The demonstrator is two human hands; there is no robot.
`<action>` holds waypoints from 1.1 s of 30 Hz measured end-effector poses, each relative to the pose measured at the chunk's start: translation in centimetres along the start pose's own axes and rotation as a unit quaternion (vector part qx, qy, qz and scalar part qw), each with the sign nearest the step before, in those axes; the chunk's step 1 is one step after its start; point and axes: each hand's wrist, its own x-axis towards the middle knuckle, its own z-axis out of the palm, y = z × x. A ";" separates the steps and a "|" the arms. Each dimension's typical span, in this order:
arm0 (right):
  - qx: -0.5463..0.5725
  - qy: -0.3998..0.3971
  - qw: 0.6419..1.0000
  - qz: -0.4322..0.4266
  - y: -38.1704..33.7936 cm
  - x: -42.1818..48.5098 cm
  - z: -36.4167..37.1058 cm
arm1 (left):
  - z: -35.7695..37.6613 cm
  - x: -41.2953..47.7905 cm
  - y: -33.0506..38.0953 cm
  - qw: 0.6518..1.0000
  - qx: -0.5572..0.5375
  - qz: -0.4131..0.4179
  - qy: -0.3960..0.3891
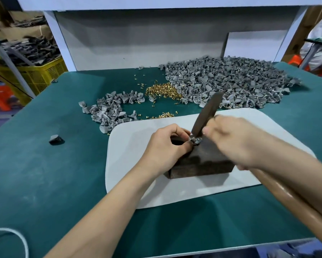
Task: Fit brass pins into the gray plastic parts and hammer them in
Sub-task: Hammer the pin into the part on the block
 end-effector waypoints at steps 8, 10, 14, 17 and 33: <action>-0.061 -0.012 0.998 0.019 -1.7 -0.6 -0.3 | 0.1 0.0 0.0 1.000 -0.001 -0.004 0.010; -0.070 -0.003 0.998 0.009 -1.7 -0.6 -0.3 | 0.1 0.0 0.1 1.000 0.010 0.001 0.017; -0.045 0.000 0.998 0.031 -1.4 -0.7 -0.5 | 0.0 0.0 -0.1 1.000 0.009 0.000 0.011; -0.045 0.033 0.998 0.001 -1.4 -0.8 -0.6 | 0.0 0.0 0.1 0.999 0.031 0.014 0.018; 0.333 -0.018 0.921 0.204 7.2 4.4 -1.9 | 0.0 -0.3 0.5 0.998 0.053 0.039 -0.016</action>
